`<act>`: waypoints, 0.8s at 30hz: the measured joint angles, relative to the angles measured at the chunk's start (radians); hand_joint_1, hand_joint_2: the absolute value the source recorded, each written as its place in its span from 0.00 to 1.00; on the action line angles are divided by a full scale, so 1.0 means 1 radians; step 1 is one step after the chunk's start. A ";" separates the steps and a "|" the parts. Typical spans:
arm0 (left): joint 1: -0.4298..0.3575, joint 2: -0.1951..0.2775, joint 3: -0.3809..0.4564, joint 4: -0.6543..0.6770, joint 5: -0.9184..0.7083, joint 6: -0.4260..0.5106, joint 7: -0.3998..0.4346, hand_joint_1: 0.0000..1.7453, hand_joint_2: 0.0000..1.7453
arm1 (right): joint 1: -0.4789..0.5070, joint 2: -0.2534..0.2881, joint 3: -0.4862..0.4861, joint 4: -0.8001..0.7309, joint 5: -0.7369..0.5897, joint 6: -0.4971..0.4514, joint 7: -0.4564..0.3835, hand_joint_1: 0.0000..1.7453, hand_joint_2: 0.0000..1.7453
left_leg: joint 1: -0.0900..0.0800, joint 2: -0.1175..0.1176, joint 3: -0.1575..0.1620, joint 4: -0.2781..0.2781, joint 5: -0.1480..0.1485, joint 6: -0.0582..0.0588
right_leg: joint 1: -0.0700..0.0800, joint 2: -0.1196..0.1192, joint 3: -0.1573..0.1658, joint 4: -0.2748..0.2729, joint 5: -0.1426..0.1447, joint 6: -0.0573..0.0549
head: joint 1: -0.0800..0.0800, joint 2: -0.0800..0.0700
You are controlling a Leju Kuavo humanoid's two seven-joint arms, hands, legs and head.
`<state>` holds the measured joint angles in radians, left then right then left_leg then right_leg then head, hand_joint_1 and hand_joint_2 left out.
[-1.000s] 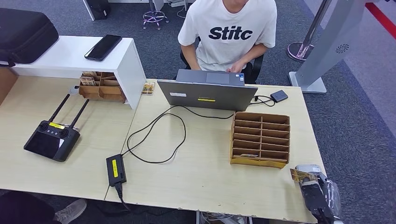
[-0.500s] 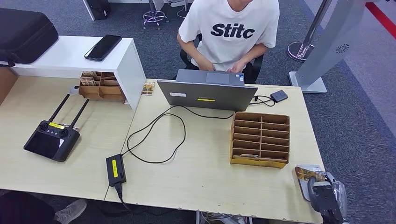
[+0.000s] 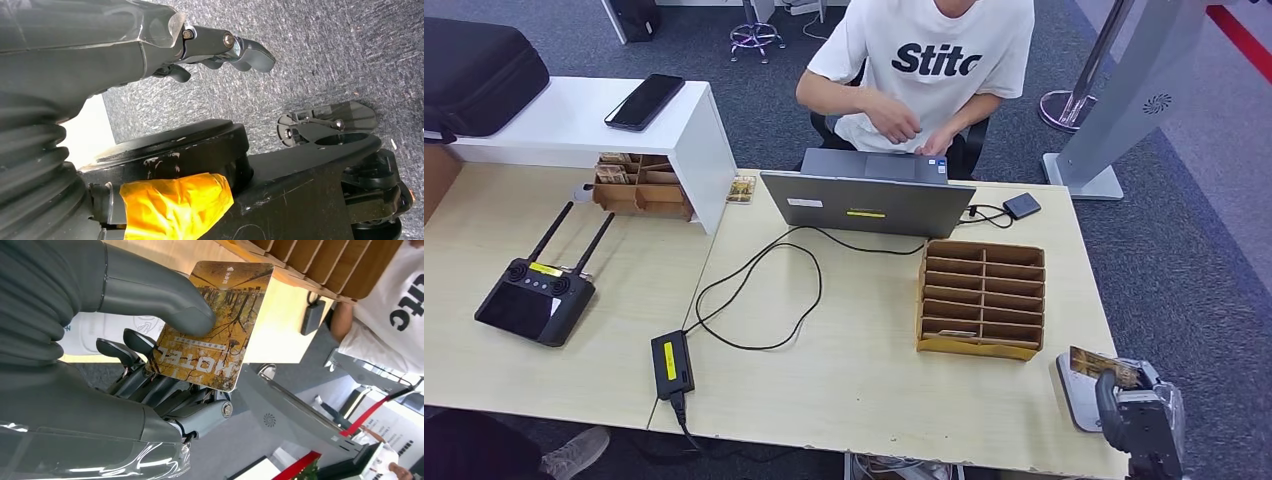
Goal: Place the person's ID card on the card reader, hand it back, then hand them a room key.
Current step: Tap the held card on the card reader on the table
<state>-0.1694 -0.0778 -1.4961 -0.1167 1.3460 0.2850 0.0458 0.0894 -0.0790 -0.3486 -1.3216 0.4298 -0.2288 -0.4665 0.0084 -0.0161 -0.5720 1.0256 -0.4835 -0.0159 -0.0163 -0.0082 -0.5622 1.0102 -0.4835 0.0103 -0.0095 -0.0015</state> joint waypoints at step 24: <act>-0.014 0.006 -0.025 0.000 -0.135 -0.038 0.020 0.00 1.00 | -0.700 -0.180 0.424 0.190 0.202 -0.017 0.210 1.00 1.00 | 0.000 0.004 0.001 0.000 0.008 0.000 | 0.000 0.005 -0.001 0.001 0.008 0.000 | 0.000 0.000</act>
<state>-0.1835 -0.0716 -1.5207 -0.1167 1.2108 0.2468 0.0658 -0.6107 -0.2594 0.0751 -1.1319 0.6323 -0.2455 -0.2565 0.0085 -0.0121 -0.5713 1.0260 -0.4754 -0.0160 -0.0163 -0.0037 -0.5636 1.0111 -0.4758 0.0104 -0.0095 -0.0015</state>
